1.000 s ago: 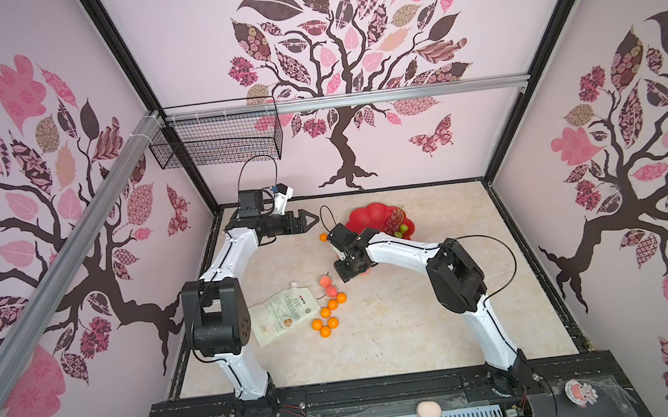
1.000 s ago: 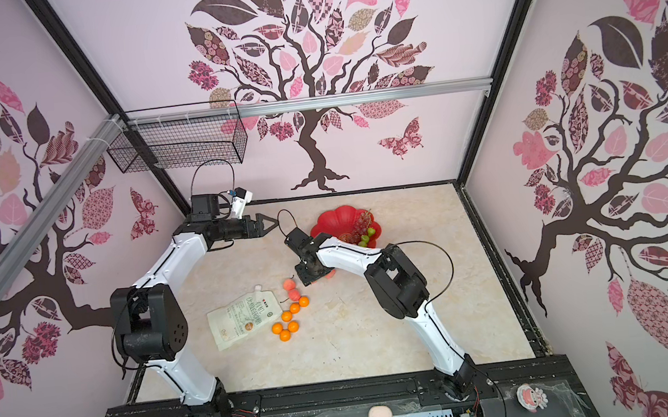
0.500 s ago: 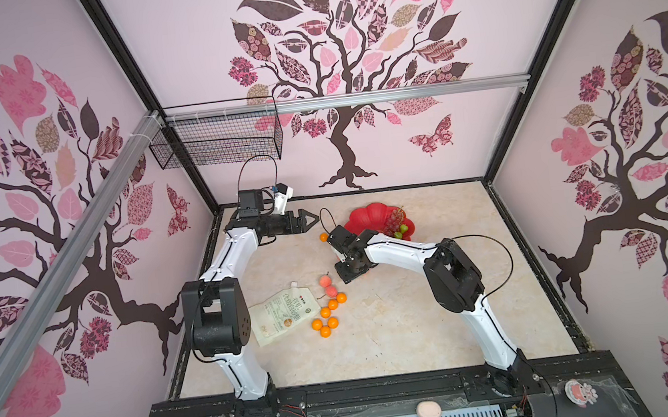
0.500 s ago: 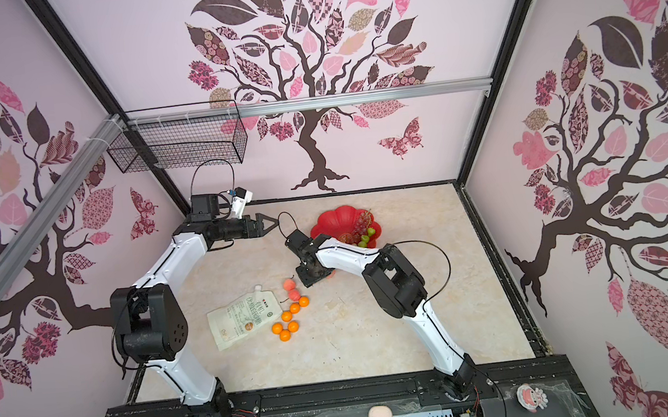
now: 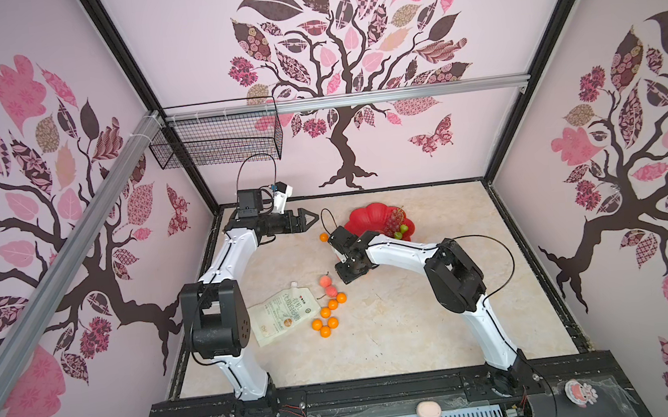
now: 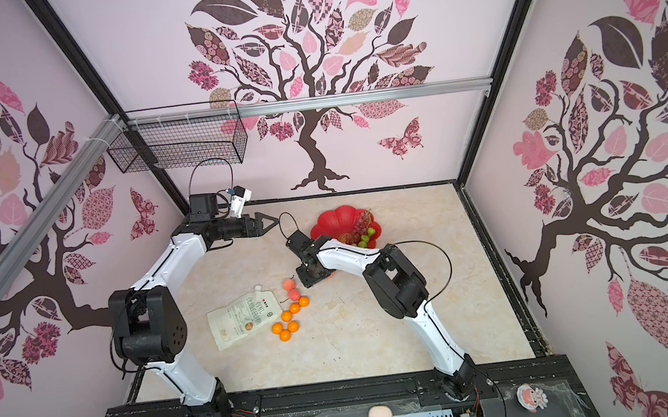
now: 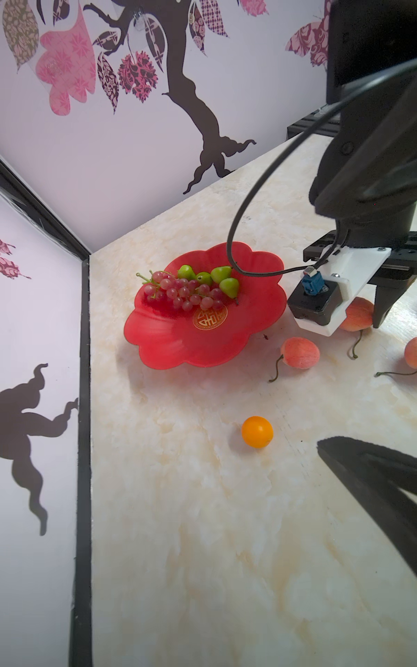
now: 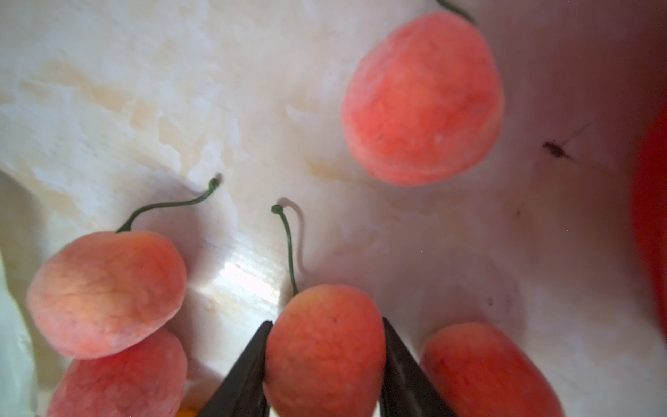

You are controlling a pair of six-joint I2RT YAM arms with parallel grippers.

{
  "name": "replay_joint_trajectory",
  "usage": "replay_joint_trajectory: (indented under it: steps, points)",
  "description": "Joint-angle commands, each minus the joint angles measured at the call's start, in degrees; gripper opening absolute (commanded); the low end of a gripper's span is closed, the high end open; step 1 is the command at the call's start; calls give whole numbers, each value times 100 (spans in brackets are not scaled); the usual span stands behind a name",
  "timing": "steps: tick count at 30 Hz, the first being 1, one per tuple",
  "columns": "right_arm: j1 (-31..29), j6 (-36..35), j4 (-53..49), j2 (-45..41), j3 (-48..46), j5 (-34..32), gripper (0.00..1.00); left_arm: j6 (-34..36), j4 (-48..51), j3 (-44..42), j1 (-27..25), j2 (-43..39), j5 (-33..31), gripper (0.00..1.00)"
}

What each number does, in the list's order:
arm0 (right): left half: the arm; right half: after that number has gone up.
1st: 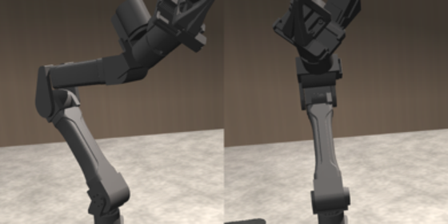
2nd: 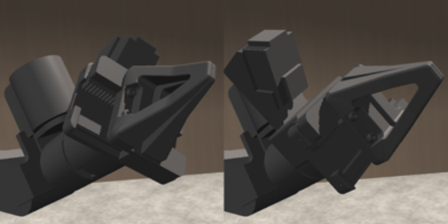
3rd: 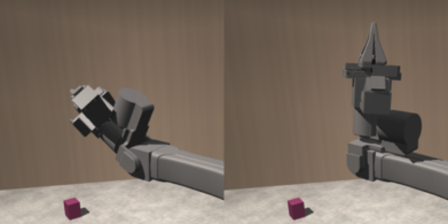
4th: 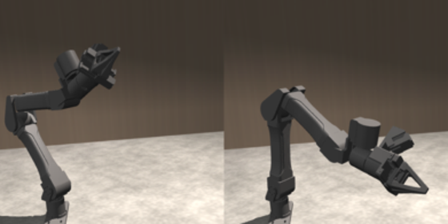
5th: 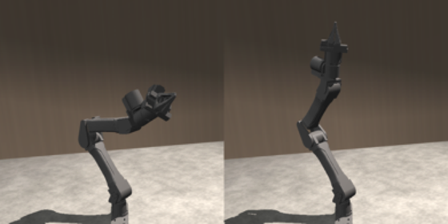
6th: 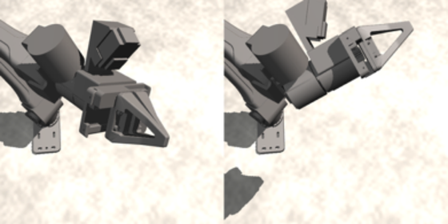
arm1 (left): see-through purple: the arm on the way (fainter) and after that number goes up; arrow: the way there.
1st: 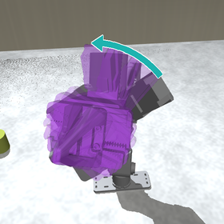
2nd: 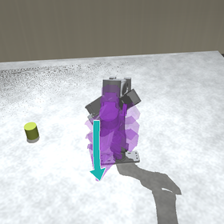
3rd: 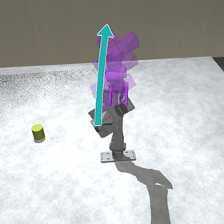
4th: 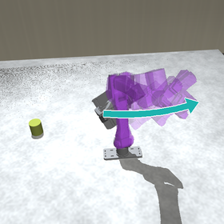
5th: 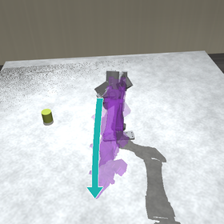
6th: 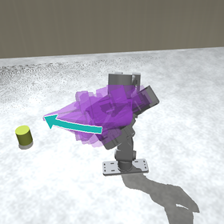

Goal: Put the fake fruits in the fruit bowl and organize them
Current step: 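Close the right gripper on the peach and lift it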

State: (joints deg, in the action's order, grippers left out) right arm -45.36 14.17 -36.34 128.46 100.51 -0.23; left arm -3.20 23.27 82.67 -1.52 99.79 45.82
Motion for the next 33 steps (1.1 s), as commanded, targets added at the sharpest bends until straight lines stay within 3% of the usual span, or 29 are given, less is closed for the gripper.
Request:
replay_joint_trajectory:
  steps: [1,11,18,24,33]
  points:
    - [1,107,-23,-452,-250,134,44,26,-486,-263,-5,-427,31,98]
    - [4,427,564,-1629,-1614,352,43,-102,-984,-520,-63,-581,312,98]
    - [180,704,909,-2457,-2306,471,42,-81,-938,-541,-742,-468,-5,99]
    - [778,831,1004,-2742,-2450,697,42,-477,-1177,-533,-1121,-216,-169,98]
    - [1547,953,1196,-2519,-2129,912,42,-1540,-1336,-400,-1385,269,-1484,98]
